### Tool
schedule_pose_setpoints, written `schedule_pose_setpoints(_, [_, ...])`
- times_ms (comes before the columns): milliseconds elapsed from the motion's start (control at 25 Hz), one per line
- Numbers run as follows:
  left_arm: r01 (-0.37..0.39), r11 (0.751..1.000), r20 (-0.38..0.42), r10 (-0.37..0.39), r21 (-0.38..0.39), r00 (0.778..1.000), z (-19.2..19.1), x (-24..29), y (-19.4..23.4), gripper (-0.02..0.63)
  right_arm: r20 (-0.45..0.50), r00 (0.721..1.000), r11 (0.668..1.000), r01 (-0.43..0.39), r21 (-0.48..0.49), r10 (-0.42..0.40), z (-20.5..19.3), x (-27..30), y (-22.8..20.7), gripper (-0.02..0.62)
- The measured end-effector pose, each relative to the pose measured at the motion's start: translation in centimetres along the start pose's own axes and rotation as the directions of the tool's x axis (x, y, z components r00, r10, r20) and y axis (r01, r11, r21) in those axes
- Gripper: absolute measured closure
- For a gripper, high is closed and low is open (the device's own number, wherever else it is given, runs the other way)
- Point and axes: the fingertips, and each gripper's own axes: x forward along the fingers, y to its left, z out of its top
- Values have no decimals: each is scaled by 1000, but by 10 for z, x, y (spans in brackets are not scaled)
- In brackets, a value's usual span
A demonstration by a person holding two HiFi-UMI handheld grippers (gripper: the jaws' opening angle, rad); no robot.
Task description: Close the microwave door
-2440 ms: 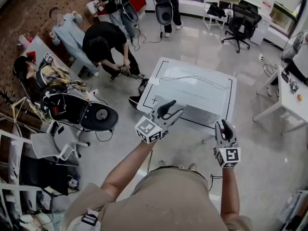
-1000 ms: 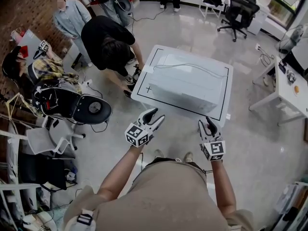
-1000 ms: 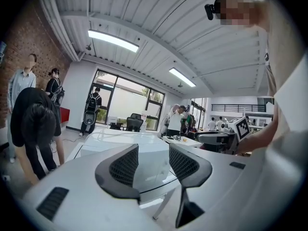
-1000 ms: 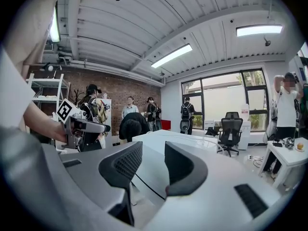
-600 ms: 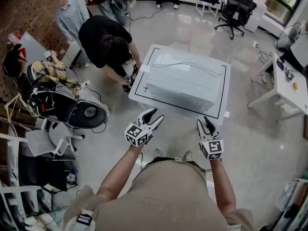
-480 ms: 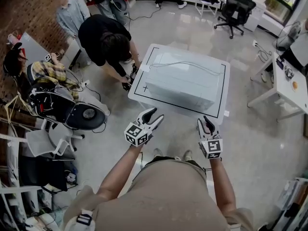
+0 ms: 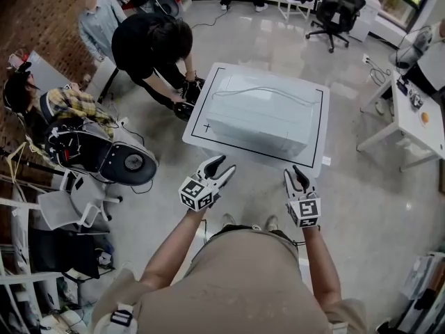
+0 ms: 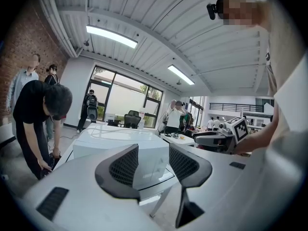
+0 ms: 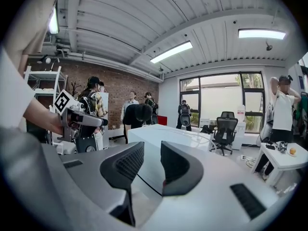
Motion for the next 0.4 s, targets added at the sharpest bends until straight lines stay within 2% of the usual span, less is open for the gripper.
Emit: schedule_pose_setpoints(400, [13, 1000, -15, -13, 6, 1000, 0, 7, -9, 410, -1, 1000, 1000, 2, 3, -2, -1, -5, -8, 483])
